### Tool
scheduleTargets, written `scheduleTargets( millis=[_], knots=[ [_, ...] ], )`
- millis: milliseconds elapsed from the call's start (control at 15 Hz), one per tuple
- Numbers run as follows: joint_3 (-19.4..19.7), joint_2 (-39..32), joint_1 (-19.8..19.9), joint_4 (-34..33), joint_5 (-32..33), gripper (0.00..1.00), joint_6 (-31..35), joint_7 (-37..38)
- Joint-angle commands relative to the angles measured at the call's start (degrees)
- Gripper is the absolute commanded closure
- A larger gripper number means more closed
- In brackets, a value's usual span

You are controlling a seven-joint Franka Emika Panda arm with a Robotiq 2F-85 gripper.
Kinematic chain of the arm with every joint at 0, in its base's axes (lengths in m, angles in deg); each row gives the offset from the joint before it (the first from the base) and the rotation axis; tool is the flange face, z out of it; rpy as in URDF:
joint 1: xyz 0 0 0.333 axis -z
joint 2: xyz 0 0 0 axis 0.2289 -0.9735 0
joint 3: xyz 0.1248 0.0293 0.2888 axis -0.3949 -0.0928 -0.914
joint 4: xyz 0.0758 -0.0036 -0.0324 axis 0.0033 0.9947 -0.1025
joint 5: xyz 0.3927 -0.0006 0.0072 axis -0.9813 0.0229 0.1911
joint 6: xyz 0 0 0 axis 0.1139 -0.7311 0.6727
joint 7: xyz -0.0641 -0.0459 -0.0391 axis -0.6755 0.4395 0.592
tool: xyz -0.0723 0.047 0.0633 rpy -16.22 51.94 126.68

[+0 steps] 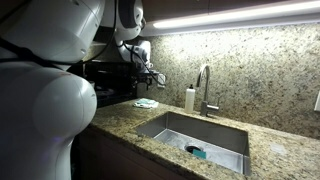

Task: Use the towel to wipe the countertop

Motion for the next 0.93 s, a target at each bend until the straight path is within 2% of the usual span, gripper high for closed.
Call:
scheduleTargets(
  millis=[0,200,333,600,867],
  knots=[
    [-0.56,-0.15,0.41,-0.31,0.41,0.0,-0.27,0.27],
    [-0.56,-0.15,0.41,-0.35,0.42,0.0,-0.31,0.26],
    [-0.03,-2.47,-0.81,-2.5,1.55,0.0,2.2,2.18],
    [2.15,-8.28,-4.71,-8.28,6.29,0.0,6.69,7.79],
    [5.28,-15.71,-9.54,-16.27,11.69,0.0,5.9,14.19]
  ],
)
